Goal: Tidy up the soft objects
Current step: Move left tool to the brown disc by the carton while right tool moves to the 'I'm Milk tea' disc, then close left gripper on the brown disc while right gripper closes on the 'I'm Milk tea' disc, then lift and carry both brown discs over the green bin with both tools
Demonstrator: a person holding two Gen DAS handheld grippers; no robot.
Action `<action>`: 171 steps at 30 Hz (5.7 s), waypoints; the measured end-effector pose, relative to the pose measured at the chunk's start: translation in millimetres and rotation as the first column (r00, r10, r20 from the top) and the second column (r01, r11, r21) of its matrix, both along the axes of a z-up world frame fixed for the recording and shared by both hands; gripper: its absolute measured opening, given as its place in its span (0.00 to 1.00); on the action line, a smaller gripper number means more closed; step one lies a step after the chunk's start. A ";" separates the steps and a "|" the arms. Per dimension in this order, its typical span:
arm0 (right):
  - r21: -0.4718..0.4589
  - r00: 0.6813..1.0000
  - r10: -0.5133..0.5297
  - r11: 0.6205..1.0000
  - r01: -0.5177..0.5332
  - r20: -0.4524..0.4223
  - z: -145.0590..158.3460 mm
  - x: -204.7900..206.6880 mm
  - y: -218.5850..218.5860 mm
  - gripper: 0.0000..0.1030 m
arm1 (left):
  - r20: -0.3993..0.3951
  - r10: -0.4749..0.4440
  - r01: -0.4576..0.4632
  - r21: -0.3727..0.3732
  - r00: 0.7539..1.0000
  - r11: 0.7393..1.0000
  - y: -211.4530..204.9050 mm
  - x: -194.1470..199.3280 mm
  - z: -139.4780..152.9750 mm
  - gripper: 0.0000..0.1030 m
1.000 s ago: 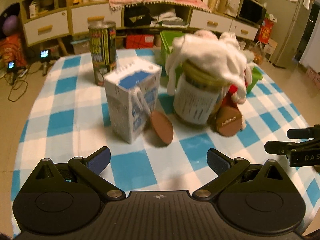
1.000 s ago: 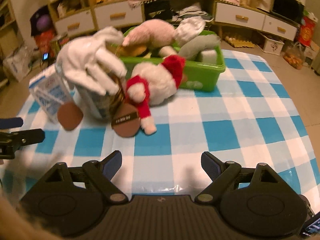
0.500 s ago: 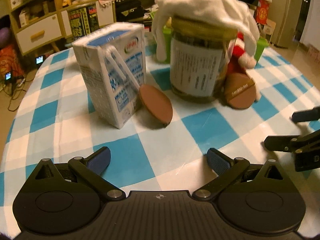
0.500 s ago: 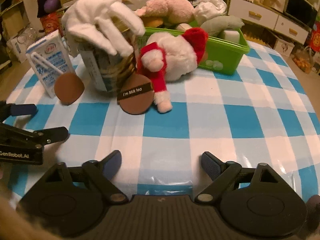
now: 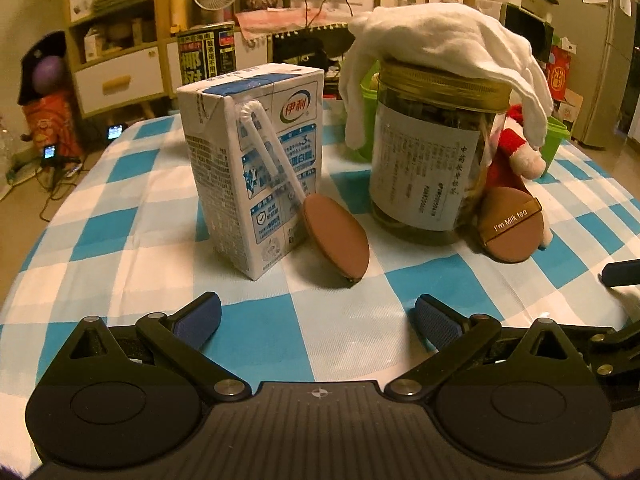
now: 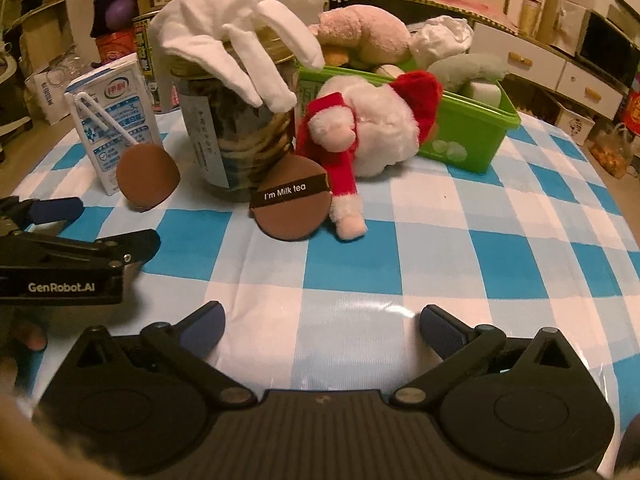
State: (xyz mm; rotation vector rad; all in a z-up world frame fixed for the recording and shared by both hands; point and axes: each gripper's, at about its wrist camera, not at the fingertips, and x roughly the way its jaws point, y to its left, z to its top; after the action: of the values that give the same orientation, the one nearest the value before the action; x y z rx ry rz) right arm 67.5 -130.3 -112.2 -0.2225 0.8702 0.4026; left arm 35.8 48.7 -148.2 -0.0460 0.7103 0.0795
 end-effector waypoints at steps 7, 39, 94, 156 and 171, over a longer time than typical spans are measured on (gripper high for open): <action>0.027 1.000 0.023 0.999 -0.023 0.018 -0.6 4.6 1.9 0.58 | -0.031 -0.065 0.065 -0.014 0.997 0.998 7.0 15.5 3.1 0.95; 0.285 0.996 -0.086 0.954 0.093 -0.038 14.2 33.8 1.7 0.07 | 0.011 -0.016 0.018 -0.260 1.000 0.966 32.8 35.2 19.9 0.27; 0.392 0.984 -0.047 0.913 0.111 -0.170 25.3 24.3 -24.7 0.07 | -0.100 -0.137 0.080 -0.438 0.986 0.895 22.0 19.5 31.0 0.01; 0.738 0.906 -0.346 0.539 0.405 -0.244 76.2 137.5 -93.4 0.07 | -0.085 -0.213 0.164 -0.394 0.973 0.905 -53.5 170.0 147.7 0.01; 0.700 0.849 -0.425 0.500 0.510 -0.315 44.9 153.7 -86.0 0.07 | -0.219 -0.177 0.091 -0.353 0.959 0.931 -58.7 205.2 116.7 0.02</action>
State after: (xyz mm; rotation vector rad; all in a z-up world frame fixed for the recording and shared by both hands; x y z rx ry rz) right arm 221.2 -216.3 -67.3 0.8482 0.7473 0.2319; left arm 241.0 -9.9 -31.5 -0.3235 0.9706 -0.1750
